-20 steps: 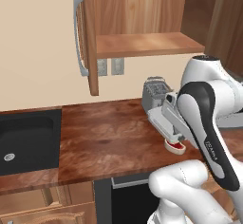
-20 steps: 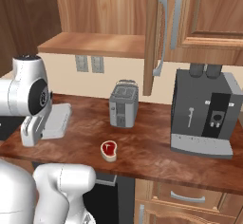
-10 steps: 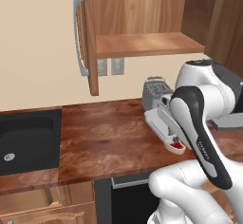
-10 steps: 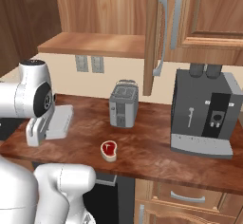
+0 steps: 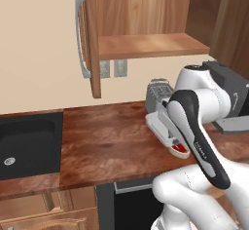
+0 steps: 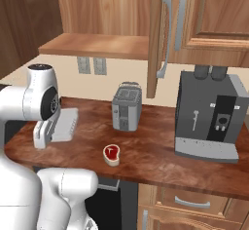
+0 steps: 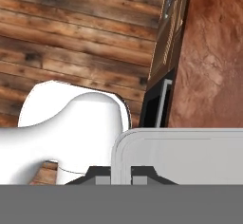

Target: Retrieve the tupperware from the cabinet, then place the raw meat into the tupperware to avoid contamination.

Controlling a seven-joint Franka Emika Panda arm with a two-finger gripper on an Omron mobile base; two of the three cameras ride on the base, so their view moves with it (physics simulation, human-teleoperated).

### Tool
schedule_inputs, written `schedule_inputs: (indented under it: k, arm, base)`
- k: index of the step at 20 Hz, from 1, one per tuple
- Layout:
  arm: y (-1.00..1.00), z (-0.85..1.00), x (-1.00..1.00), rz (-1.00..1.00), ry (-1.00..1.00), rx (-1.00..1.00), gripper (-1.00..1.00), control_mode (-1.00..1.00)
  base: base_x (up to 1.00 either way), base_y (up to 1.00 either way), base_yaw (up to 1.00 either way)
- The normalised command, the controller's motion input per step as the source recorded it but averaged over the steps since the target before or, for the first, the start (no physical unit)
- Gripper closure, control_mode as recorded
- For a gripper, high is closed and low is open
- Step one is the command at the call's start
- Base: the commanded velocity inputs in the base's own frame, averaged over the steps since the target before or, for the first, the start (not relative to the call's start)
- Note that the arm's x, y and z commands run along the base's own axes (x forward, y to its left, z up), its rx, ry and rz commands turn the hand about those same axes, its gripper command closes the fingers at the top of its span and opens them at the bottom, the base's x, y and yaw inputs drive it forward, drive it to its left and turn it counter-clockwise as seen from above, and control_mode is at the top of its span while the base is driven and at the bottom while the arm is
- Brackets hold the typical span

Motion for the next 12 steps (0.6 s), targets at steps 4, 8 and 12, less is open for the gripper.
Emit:
schedule_inputs:
  k: [4, 8, 12]
  arm:
    - [0.00, -0.18, 0.10, -0.04, 0.00, 0.00, 1.00, -1.00]
    - [0.00, -0.17, 0.10, -0.04, 0.00, 0.00, 1.00, -1.00]
    - [0.00, -0.17, 0.13, -0.04, 0.00, 0.00, 1.00, -1.00]
  base:
    - [0.00, 0.00, 0.00]
    - [0.00, 0.00, 0.00]
    - [0.00, 0.00, 0.00]
